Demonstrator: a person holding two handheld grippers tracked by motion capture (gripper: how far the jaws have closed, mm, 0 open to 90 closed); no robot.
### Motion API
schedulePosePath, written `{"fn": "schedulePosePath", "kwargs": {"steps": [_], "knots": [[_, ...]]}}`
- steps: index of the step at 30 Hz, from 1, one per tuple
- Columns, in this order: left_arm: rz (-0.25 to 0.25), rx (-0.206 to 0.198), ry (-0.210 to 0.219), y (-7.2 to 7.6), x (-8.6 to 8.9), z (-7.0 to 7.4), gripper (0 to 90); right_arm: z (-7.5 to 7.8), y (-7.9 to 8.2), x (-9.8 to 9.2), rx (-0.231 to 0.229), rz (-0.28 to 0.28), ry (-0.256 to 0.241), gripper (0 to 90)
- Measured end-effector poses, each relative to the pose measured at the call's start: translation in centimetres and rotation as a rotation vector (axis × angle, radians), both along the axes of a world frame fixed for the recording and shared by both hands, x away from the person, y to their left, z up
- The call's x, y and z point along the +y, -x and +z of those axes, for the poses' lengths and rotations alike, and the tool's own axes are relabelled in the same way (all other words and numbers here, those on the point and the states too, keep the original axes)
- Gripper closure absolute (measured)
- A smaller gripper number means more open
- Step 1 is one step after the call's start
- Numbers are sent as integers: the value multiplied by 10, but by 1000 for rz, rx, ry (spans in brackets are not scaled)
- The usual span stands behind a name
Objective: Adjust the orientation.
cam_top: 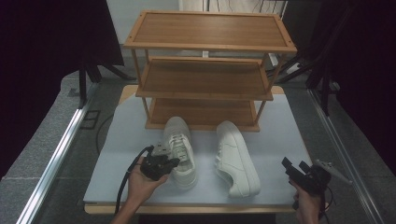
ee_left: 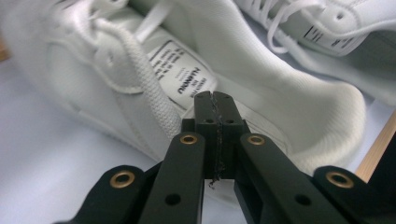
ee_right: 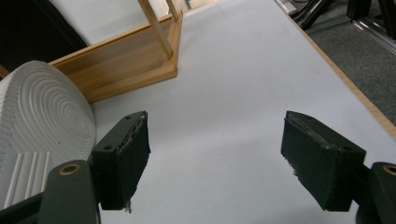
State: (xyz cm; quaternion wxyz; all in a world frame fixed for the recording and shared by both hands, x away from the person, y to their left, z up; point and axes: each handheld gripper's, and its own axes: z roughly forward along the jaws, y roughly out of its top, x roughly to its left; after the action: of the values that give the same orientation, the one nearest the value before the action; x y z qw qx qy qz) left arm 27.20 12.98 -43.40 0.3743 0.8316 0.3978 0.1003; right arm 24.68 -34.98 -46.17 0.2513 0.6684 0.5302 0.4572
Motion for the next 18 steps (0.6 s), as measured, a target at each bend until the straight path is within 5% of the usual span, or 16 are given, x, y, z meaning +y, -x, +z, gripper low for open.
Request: {"fn": "schedulePosePath", "kwargs": {"steps": [8,18], "knots": [[41,15,-26,7,33,0,900,-1,0,0,4,-4,2,233],[104,40,16,1,59,0,900,-2,-1,3,8,8,11,234]]}}
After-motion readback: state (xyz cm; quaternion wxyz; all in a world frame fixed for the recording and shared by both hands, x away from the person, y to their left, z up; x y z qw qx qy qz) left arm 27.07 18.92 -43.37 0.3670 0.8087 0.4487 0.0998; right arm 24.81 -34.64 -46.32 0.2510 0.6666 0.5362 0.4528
